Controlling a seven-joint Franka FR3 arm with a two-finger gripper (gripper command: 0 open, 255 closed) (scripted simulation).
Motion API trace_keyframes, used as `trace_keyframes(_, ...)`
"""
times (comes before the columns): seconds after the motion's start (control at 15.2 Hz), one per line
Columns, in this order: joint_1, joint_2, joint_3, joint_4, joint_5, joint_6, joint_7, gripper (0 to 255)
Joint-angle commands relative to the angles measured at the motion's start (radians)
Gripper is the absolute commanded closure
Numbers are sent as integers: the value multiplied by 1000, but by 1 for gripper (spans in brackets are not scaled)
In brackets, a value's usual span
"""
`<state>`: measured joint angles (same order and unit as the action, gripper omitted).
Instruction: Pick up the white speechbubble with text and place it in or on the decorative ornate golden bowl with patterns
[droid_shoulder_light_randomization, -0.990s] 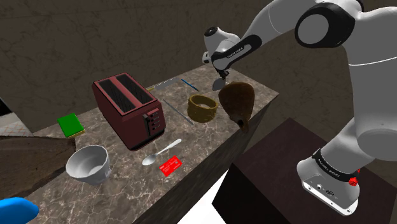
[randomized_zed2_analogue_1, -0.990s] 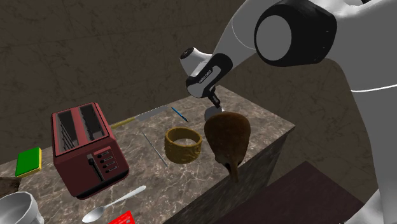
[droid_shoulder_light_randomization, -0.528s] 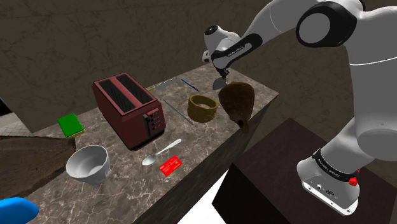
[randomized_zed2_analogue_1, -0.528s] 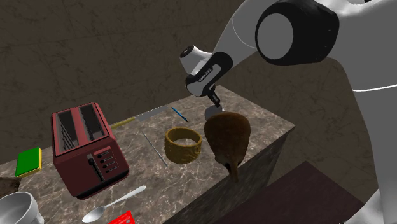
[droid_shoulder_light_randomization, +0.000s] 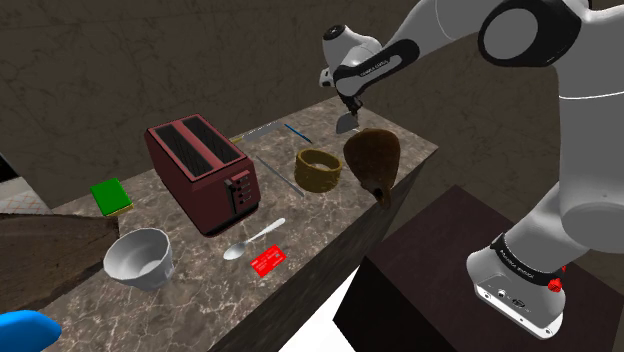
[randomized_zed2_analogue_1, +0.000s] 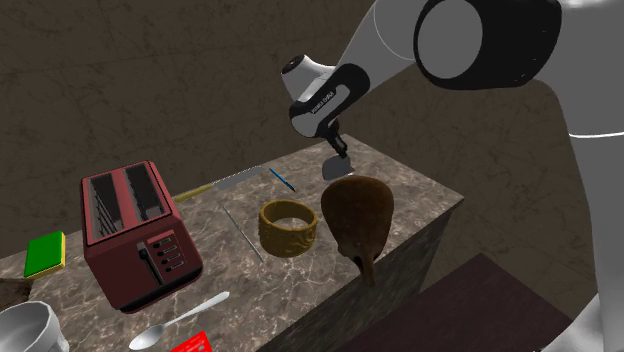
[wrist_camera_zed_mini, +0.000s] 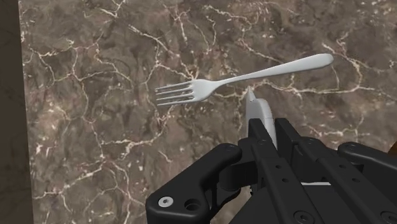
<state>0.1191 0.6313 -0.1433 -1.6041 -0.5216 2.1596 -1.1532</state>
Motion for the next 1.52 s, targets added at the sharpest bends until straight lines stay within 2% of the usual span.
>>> trace_keyframes(0.0, 0, -16, 1, 5, 4, -18, -11, 255)
trace_keyframes(1.45, 5, -142, 9, 90, 36, -209, -113, 255)
